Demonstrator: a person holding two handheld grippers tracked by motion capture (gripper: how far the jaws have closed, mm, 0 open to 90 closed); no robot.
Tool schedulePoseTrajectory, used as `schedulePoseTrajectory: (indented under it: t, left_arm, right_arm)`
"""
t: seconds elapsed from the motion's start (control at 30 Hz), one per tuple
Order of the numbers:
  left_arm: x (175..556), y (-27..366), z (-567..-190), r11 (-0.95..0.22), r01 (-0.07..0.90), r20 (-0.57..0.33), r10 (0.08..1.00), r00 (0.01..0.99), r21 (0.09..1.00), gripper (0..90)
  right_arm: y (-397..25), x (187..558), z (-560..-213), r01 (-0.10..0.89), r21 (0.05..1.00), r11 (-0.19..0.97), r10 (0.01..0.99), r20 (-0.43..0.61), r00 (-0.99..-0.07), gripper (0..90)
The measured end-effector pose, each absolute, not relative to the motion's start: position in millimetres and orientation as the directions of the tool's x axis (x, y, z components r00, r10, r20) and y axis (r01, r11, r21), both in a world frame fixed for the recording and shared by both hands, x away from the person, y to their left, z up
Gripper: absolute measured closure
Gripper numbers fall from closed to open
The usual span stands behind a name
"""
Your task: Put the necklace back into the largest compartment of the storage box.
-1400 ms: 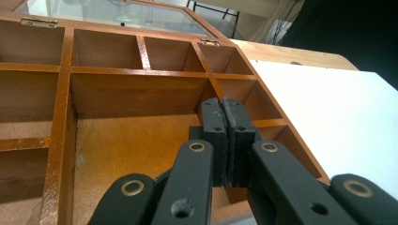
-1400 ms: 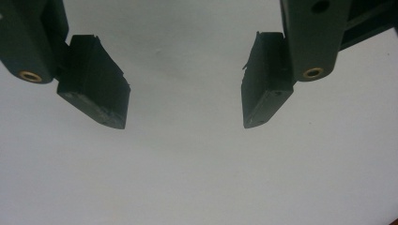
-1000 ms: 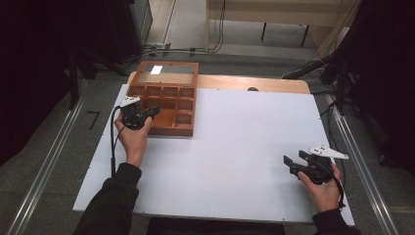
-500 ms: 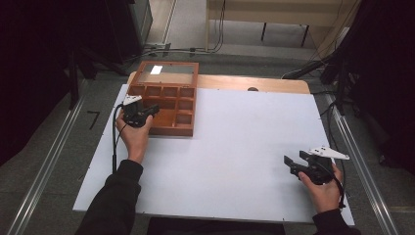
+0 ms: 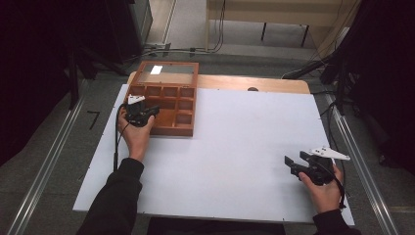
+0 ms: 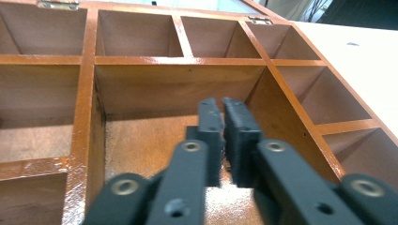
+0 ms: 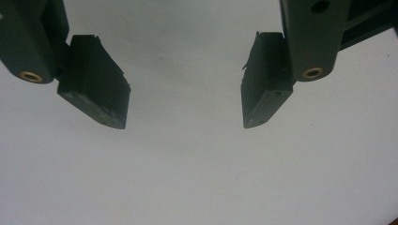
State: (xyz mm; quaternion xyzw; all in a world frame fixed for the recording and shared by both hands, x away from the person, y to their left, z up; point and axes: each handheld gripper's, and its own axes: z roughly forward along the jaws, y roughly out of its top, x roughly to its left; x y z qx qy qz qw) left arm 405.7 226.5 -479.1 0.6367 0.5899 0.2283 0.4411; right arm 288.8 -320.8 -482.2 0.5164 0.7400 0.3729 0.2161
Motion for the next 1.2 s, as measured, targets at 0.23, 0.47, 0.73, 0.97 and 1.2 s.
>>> schedulePoseTrajectory:
  t: [0.23,0.47,0.73,0.97,1.2]
  left_arm:
    - [402,225,-475,0.089,0.542,-0.240,0.947,0.214,0.835,75.3]
    - [394,227,-472,0.092,0.536,-0.247,0.942,0.226,0.839,69.9]
    - [378,237,-465,0.110,0.509,-0.254,0.941,0.222,0.853,62.6]
    - [368,242,-462,0.135,0.489,-0.268,0.940,0.213,0.862,55.2]
    - [356,238,-459,0.134,0.494,-0.280,0.931,0.235,0.859,48.0]
  right_arm:
    - [-320,289,-482,0.605,0.774,0.185,0.925,0.070,-0.373,31.5]
    - [-320,289,-482,0.603,0.775,0.188,0.924,0.068,-0.376,31.6]
    - [-319,290,-482,0.600,0.776,0.194,0.923,0.063,-0.379,31.6]
    - [-319,290,-482,0.598,0.777,0.194,0.922,0.063,-0.382,31.5]
    - [-320,290,-481,0.597,0.780,0.189,0.924,0.066,-0.378,31.5]
